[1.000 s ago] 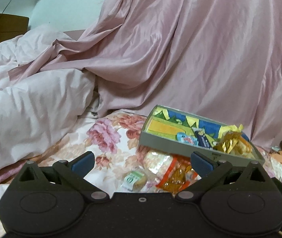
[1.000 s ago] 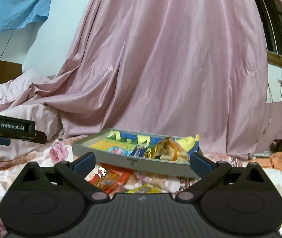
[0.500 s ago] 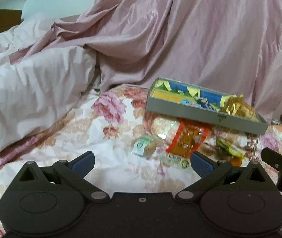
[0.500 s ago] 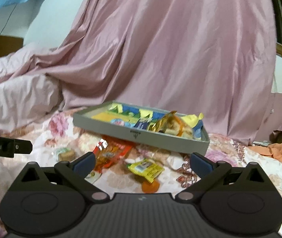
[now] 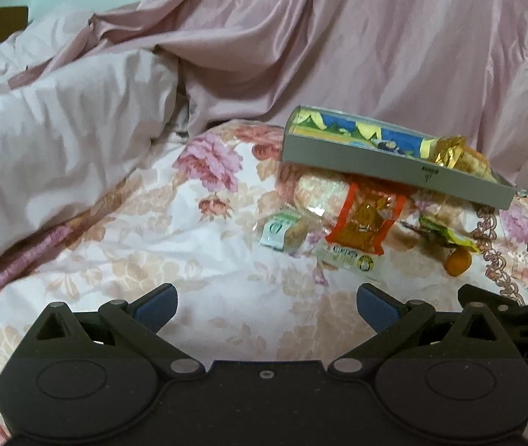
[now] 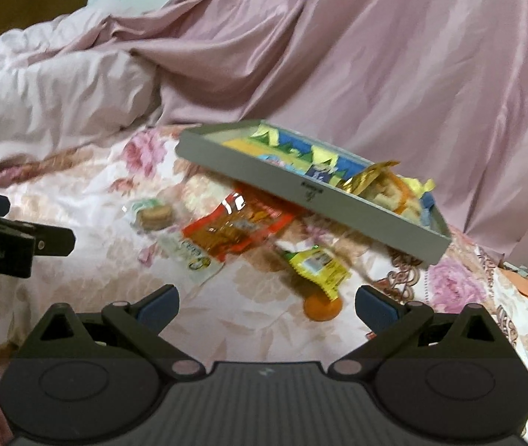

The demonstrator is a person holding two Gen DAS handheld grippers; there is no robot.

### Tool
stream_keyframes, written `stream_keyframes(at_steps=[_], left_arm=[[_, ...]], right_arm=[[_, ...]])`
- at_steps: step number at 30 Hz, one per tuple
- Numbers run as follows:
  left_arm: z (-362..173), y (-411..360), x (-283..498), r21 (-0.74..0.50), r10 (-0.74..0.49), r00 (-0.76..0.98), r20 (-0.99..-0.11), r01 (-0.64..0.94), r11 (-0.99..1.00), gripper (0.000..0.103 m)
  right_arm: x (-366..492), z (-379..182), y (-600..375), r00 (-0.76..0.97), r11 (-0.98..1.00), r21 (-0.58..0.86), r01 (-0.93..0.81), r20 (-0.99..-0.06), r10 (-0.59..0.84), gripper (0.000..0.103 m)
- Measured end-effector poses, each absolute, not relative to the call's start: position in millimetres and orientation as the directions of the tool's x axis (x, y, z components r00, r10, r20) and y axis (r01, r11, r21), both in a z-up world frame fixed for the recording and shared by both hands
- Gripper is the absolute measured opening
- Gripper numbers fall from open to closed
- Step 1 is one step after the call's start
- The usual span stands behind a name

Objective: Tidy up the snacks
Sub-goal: 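Lower the left tool toward the clear-wrapped biscuit while the right tool approaches the orange packet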

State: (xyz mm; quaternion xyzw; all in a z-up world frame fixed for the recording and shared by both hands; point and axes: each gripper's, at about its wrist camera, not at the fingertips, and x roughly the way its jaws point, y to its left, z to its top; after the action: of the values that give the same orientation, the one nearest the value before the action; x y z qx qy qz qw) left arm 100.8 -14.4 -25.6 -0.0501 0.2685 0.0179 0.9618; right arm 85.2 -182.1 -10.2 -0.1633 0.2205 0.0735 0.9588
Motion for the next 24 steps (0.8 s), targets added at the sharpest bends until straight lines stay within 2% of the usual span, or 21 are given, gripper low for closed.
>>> stream_keyframes(at_steps=[11,19,24], left_arm=[[-40.6,-1.7,127.8,-0.132,0.026,0.815,-0.579,-0.125,0.983,0.102],[-45.0,6.3,154.1,-0.180,0.031,0.799,-0.601,-0.173,0.968,0.102],[-46.7,9.7,180.3,-0.190,0.047,0.792,-0.609,-0.203,0.961,0.102]], right_arm=[[101.0,-20.0,-177.3,0.855,0.935,-0.258,-0.243,-0.512,0.081,0.103],[114.4,-27.4,-172.9,0.839,0.935,-0.241,-0.261,-0.535,0.096,0.103],[124.5,-34.1,-165.5,0.845,0.916,-0.287,-0.280,-0.526,0.094,0.103]])
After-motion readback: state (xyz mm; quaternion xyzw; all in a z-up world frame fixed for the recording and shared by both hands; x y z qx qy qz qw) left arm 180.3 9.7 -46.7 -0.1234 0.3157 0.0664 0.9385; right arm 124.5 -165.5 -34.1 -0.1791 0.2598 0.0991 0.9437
